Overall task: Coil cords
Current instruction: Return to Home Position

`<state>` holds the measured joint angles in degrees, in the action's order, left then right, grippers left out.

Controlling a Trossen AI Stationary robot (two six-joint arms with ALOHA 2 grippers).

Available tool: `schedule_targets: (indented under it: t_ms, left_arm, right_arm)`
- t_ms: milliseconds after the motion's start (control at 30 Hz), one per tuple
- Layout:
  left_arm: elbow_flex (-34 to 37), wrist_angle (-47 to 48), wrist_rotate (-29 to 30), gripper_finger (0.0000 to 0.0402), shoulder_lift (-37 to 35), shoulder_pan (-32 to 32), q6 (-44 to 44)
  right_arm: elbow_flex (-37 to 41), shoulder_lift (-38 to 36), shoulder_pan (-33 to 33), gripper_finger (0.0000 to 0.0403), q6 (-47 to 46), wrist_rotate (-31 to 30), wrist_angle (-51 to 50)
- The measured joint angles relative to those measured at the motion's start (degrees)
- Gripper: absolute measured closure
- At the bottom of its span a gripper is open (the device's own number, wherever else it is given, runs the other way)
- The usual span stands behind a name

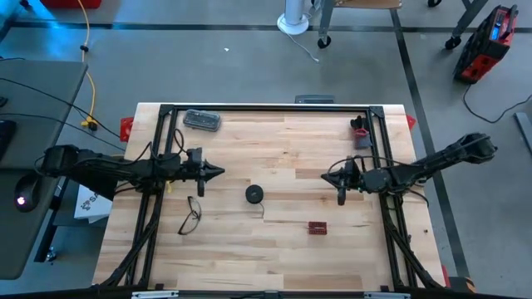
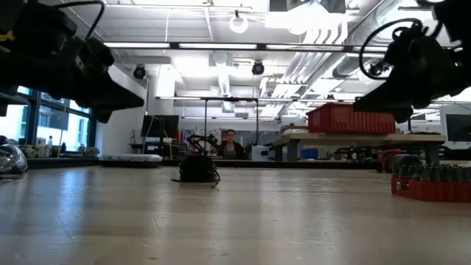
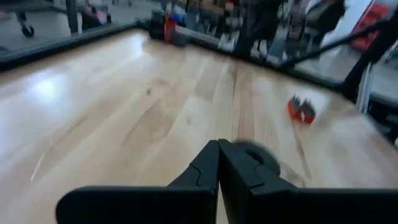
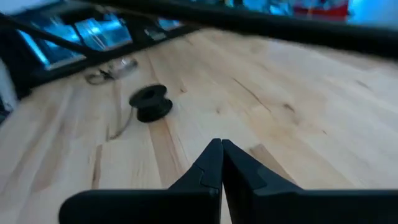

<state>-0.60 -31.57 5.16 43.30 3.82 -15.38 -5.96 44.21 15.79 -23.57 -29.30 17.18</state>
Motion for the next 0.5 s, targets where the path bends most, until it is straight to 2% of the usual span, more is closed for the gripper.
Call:
schedule_targets:
  t_ms: [133,333,433,500]
  left_arm:
    - [0.0,4.4,-0.2,0.0401,0.5,-0.7,1.0]
    - [-0.1,10.6,-0.6,0.0401,1.8,-0.8,1.0]
    - [0.0,14.4,-0.3,0.0401,1.8,-0.8,-1.1]
    - [0.0,16.5,-0.3,0.0401,1.8,-0.9,-2.3]
  right_arm:
    - [4.9,0.0,-0.1,0.0403,3.6,0.5,8.4]
    - [5.4,0.0,-1.5,0.0403,7.3,0.8,0.4]
    - [5.4,0.1,-2.4,0.0403,18.6,-1.4,-2.6]
    - [5.4,0.0,-2.7,0.0403,21.9,-2.6,-5.0]
